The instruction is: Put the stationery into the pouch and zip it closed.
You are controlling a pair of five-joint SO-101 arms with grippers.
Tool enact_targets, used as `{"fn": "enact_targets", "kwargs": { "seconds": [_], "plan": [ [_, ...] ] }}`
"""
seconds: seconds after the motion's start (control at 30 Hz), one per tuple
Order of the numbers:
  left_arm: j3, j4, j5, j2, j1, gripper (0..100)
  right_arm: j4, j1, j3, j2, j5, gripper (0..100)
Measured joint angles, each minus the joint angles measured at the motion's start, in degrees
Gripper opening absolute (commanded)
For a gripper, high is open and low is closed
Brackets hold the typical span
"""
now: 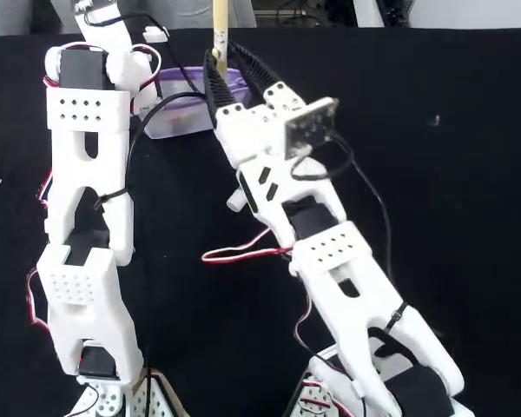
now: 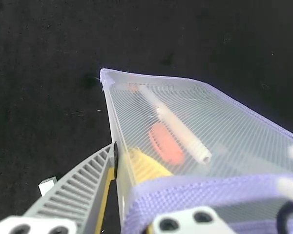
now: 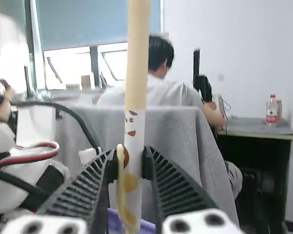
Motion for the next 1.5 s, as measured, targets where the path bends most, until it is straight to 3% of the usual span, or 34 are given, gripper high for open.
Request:
{"fn": "enact_targets", "kwargs": {
  "seconds": [0.17, 0.57, 0.87, 1.1, 1.5],
  "plan": [
    [0.0, 0.0, 0.0, 0.0, 0.0, 3, -9.8, 0.0, 3.1, 0.4, -0.4, 1.1],
    [0.0, 0.0, 0.0, 0.0, 0.0, 3, -18.9, -0.4, 3.1, 13.4, 1.6, 1.1],
    [0.0, 0.0, 0.0, 0.0, -0.1, 3, -20.7, -0.4, 0.8, 21.5, 8.2, 2.1],
    [0.0, 0.0, 0.0, 0.1, -0.1, 3, -20.7, -0.4, 0.4, 22.1, 8.3, 21.1],
    [0.0, 0.0, 0.0, 0.1, -0.5, 3, -20.7, -0.6, 0.4, 22.0, 8.3, 20.9]
  ]
}}
